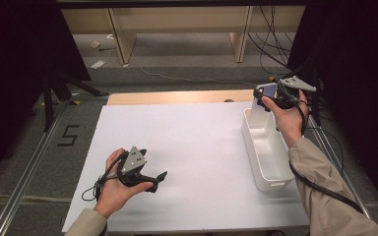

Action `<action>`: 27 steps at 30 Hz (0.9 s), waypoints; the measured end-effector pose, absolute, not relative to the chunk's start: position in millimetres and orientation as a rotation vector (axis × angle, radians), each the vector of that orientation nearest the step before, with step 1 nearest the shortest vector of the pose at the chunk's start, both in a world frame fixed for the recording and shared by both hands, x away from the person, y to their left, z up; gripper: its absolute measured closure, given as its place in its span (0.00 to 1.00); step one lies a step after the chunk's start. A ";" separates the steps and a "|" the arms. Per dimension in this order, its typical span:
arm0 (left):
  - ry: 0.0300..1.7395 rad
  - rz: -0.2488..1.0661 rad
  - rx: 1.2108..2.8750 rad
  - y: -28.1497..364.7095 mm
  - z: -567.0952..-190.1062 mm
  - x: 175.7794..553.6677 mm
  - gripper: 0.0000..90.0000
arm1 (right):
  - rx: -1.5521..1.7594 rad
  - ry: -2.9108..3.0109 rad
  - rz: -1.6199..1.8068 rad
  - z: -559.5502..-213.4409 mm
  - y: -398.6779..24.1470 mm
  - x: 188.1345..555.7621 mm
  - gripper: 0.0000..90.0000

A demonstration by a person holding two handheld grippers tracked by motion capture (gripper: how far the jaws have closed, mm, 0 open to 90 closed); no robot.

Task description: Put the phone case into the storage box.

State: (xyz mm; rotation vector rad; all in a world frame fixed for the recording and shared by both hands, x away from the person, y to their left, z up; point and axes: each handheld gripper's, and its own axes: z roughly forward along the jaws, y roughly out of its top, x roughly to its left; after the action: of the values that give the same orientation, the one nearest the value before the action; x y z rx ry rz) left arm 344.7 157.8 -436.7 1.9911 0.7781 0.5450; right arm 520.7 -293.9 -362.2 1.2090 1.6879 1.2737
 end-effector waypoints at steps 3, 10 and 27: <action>0.778 0.545 1.991 157.8 -436.7 344.7 0.00 | 1.212 1.690 1.268 -363.9 -292.8 521.7 0.20; 0.778 0.544 1.991 157.8 -436.9 344.8 0.00 | 1.215 1.689 1.255 -365.9 -291.4 523.9 0.20; 0.776 0.543 1.991 157.5 -437.3 344.9 0.00 | 1.234 1.675 1.206 -375.0 -285.9 528.5 0.20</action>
State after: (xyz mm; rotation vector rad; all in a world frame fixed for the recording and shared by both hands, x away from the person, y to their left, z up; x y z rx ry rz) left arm 344.9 157.5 -437.3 1.9909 0.7758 0.5434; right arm 528.5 -285.9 -375.0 1.2343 1.6751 1.2060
